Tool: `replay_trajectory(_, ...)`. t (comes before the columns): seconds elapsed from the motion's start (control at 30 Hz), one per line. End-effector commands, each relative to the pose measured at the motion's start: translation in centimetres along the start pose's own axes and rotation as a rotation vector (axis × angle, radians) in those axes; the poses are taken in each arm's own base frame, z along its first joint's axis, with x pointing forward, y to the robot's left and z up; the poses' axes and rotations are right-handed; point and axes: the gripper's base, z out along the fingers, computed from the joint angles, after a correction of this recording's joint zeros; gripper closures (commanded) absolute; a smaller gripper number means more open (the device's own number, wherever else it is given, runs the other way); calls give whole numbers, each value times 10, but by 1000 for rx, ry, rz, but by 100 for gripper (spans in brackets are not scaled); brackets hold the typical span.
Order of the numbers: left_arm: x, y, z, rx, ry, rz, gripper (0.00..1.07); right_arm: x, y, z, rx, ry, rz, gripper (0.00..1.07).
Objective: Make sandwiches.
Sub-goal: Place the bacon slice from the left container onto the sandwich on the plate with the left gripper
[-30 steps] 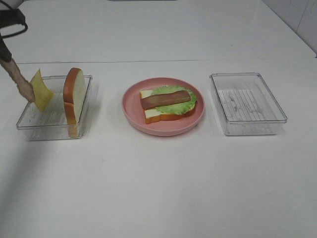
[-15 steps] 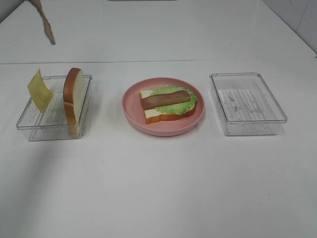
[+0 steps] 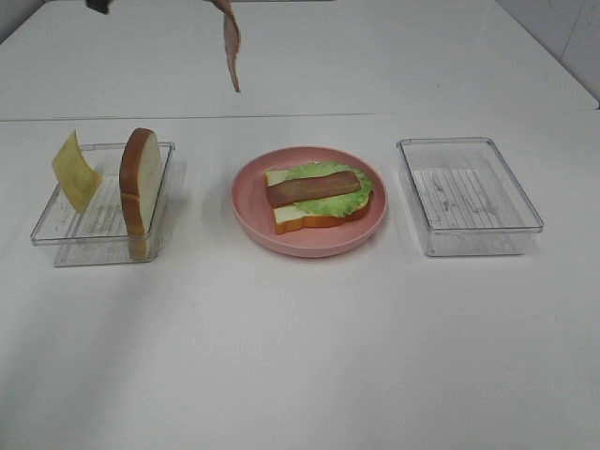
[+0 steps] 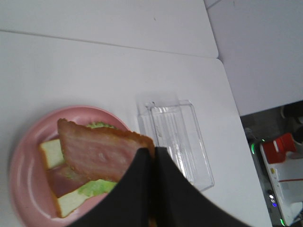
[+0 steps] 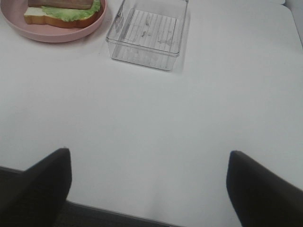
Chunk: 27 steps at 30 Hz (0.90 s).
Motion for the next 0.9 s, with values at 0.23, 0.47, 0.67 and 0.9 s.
replay_trajectory(0.23, 31, 2, 71, 127, 70, -89, 107, 3, 1, -4, 6, -36, -8, 20)
replay_trajectory(0.47, 46, -1, 120, 223, 184, -106, 107, 3, 1, -4, 6, -36, -8, 20)
replay_trajectory(0.67, 54, 7, 142, 237, 270, -151, 107, 3, 1, -4, 6, -36, -8, 20)
replay_trajectory(0.9, 72, 41, 159, 7, 381, -93, 107, 3, 1, -4, 6, -36, -8, 20)
